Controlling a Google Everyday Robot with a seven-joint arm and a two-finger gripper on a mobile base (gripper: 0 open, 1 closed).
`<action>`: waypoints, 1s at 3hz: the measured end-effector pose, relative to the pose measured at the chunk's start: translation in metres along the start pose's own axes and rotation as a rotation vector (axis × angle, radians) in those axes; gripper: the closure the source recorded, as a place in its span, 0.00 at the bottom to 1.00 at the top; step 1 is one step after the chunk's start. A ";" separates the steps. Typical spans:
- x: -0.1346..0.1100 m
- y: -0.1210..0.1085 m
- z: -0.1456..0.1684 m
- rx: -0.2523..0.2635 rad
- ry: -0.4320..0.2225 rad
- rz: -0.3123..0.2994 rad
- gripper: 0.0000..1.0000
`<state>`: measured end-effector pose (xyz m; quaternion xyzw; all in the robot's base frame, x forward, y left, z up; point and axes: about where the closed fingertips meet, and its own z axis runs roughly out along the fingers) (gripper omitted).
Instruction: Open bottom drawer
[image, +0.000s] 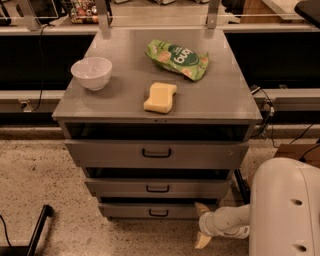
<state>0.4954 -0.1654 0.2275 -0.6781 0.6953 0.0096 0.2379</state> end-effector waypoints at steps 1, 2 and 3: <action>0.013 -0.014 0.015 0.022 0.008 0.015 0.00; 0.024 -0.023 0.030 0.025 0.010 0.031 0.00; 0.029 -0.029 0.044 0.020 0.013 0.036 0.00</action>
Offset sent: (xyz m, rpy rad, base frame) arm 0.0508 -0.0238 -0.0414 0.0016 -0.0133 -0.0622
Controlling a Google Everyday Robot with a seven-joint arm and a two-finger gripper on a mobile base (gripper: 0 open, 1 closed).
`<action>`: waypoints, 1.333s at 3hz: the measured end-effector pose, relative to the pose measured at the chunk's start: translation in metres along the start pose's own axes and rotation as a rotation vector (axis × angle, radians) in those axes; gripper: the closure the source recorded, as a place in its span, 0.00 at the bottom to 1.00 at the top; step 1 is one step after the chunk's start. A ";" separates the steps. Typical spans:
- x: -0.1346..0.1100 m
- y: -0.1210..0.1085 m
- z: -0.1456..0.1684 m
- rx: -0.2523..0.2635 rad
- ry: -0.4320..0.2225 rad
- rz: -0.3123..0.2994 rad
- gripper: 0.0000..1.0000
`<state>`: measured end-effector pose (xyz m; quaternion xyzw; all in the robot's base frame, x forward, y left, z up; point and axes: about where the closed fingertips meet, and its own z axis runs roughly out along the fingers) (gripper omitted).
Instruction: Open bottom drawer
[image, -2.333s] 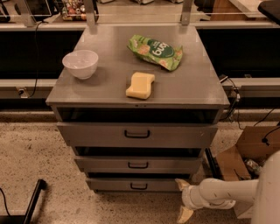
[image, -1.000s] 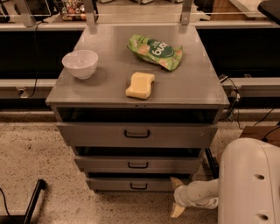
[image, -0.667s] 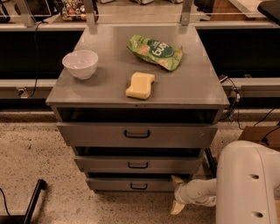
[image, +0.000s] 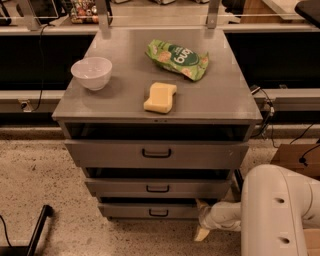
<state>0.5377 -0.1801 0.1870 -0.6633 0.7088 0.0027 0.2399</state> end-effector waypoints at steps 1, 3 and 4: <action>0.002 -0.006 0.010 0.003 -0.003 0.008 0.00; -0.004 -0.002 0.016 -0.006 -0.017 -0.006 0.26; -0.008 0.008 0.007 -0.012 -0.027 -0.013 0.27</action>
Offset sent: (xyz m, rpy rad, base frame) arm 0.0172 0.0047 -0.0166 0.0150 0.0027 0.0017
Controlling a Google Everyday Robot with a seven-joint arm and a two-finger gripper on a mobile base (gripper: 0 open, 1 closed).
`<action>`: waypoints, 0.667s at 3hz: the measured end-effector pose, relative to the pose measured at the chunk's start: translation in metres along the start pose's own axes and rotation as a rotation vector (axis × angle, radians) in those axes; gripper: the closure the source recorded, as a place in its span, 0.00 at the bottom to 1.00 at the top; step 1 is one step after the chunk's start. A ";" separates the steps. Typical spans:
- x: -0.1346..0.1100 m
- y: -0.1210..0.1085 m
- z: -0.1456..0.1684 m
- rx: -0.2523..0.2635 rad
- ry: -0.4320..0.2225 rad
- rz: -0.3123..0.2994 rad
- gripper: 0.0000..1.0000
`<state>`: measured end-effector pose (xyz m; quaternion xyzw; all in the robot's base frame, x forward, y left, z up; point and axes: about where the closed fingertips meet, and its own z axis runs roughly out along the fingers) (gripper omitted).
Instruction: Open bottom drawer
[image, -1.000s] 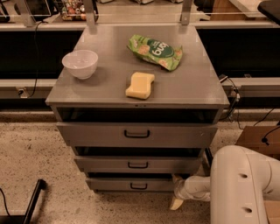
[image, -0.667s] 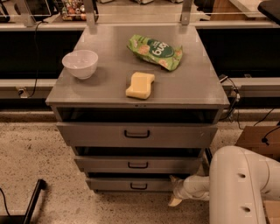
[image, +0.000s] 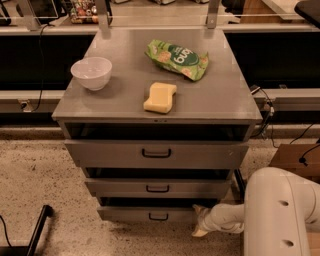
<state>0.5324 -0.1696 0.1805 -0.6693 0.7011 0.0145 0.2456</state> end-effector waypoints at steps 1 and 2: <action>-0.004 0.021 -0.015 -0.023 -0.011 -0.003 0.26; -0.010 0.052 -0.034 -0.075 -0.022 -0.001 0.26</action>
Offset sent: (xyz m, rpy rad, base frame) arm -0.1114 0.0033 0.0320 0.0292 0.1365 0.0641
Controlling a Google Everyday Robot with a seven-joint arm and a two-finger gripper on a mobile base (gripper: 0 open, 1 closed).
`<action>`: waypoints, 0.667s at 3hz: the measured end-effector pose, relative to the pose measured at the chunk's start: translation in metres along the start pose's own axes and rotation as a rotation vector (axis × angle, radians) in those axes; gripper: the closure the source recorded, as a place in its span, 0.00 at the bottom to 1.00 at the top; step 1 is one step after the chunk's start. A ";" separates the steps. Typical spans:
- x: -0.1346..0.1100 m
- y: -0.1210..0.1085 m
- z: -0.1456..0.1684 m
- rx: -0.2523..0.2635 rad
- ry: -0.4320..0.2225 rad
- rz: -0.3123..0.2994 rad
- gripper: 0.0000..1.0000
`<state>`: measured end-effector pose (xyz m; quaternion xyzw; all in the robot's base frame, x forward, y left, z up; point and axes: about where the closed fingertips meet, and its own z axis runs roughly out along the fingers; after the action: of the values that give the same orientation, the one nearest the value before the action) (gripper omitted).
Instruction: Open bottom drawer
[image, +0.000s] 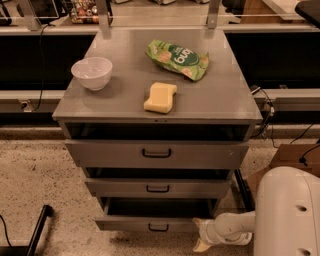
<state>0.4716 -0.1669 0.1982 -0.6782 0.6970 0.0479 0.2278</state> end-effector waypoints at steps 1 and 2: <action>-0.008 0.028 -0.016 -0.050 -0.014 0.001 0.24; -0.016 0.040 -0.030 -0.061 -0.025 -0.004 0.16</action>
Offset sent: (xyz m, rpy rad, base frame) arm -0.0646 0.0066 0.0404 0.0294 0.0576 0.0425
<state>0.4245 -0.1606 0.2214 -0.6857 0.6909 0.0770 0.2157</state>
